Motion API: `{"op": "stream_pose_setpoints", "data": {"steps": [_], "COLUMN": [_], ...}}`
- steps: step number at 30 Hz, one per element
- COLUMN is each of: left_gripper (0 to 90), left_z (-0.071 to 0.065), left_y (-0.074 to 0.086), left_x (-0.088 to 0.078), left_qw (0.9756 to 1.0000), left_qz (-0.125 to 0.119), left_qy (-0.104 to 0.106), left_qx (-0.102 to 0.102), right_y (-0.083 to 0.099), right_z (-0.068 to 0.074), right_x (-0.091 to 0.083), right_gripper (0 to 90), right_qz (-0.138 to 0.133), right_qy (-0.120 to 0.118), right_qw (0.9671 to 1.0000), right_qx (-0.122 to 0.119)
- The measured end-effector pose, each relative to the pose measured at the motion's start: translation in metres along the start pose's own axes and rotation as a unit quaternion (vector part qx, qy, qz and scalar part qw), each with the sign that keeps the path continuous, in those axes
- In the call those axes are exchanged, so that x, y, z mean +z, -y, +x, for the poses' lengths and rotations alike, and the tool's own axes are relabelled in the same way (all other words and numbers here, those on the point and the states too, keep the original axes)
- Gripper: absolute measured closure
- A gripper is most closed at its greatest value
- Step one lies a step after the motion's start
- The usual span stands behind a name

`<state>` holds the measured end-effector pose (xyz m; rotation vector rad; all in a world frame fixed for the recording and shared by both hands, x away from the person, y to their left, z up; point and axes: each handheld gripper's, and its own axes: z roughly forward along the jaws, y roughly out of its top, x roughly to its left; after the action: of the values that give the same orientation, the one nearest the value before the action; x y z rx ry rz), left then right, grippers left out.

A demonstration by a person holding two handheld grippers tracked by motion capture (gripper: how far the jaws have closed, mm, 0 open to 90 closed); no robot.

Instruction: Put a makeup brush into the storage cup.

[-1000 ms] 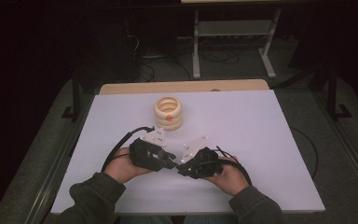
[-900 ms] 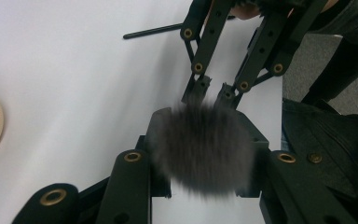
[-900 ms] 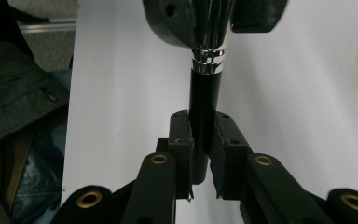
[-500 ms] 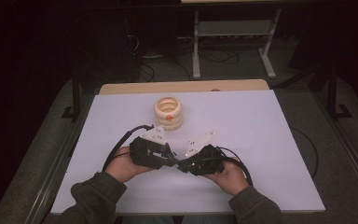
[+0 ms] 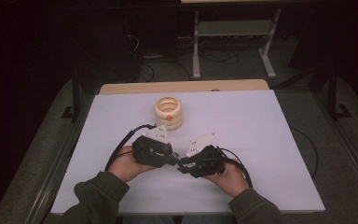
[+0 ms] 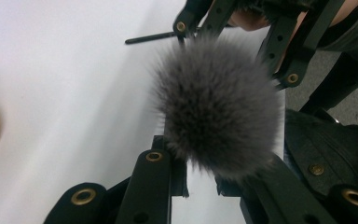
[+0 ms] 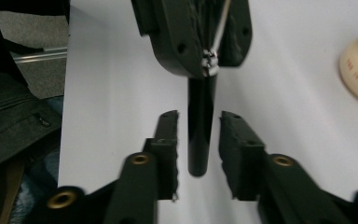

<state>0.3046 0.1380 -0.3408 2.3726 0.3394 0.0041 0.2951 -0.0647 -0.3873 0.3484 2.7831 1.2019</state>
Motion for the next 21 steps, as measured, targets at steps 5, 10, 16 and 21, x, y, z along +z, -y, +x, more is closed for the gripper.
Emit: {"op": "stream_pose_setpoints", "data": {"steps": [5,10,16,21], "left_gripper": [77.3,77.4,77.4,77.4], "left_z": [0.005,0.011,0.021,0.028], "left_y": [0.000,0.001,-0.001,-0.002], "left_x": [0.000,-0.003,-0.007,-0.008], "left_qw": [0.9999,0.9998,0.9995,0.9992], "left_qz": [0.000,-0.001,-0.002,0.001], "left_qy": [-0.003,-0.007,-0.014,-0.018], "left_qx": [-0.010,-0.018,-0.028,-0.036], "right_y": [0.009,0.019,0.032,0.043], "right_z": [-0.004,-0.008,-0.013,-0.017], "right_x": [-0.006,-0.017,-0.031,-0.043], "right_gripper": [57.7,52.7,47.1,44.8], "right_qz": [-0.001,-0.013,-0.015,-0.022], "right_qy": [0.005,0.019,0.038,0.049], "right_qw": [0.9999,0.9984,0.9965,0.9941], "right_qx": [0.016,0.051,0.073,0.094]}}
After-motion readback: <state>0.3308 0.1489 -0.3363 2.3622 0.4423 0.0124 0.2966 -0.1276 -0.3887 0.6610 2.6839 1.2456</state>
